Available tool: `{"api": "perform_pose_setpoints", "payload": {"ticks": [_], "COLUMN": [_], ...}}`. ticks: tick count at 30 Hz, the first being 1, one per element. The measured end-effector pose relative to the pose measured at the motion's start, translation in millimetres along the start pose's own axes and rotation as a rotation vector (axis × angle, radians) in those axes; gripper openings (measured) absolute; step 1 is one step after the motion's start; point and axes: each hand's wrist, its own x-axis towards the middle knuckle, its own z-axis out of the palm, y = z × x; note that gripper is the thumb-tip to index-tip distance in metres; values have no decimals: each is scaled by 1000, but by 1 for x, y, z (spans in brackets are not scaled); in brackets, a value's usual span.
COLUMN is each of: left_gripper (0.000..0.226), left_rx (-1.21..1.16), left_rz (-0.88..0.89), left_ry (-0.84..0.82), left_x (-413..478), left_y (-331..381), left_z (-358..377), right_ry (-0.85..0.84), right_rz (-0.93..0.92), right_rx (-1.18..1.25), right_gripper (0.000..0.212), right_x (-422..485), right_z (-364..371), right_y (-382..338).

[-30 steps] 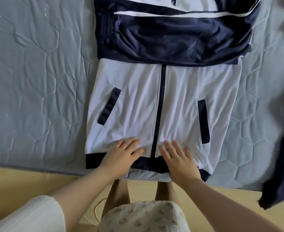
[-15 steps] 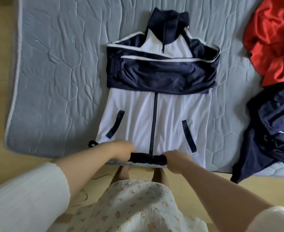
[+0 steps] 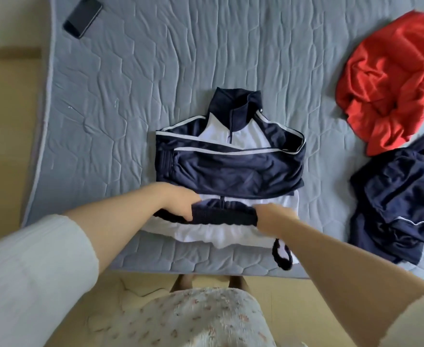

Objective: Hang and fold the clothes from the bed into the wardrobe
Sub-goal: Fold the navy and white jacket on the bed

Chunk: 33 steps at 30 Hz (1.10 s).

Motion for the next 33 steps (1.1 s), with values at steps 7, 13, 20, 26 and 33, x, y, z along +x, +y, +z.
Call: {"api": "perform_pose_setpoints", "payload": {"ticks": [7,13,20,26,33], "left_gripper": [13,25,50,60,61], "left_rx": [107,162,54,23,-113], "left_rz": [40,-102,-86,-130,-248], "left_ry": [261,1025,844,679,481], "left_x": [-19,6,76,132,172], "left_y": [-12,-24,-28,-32,-40], "left_z": [-126,-181,-97,-35,-8], "right_ry": [428,850,527,323,388], "right_rz": [31,70,120,159,367], "right_rx": [-29,-87,6,91,515], "right_gripper": [17,46,58,59,30], "right_x": [37,73,97,117,130], "right_z": [-108,-162,-97,-38,20], "right_y": [21,38,48,60,41]}}
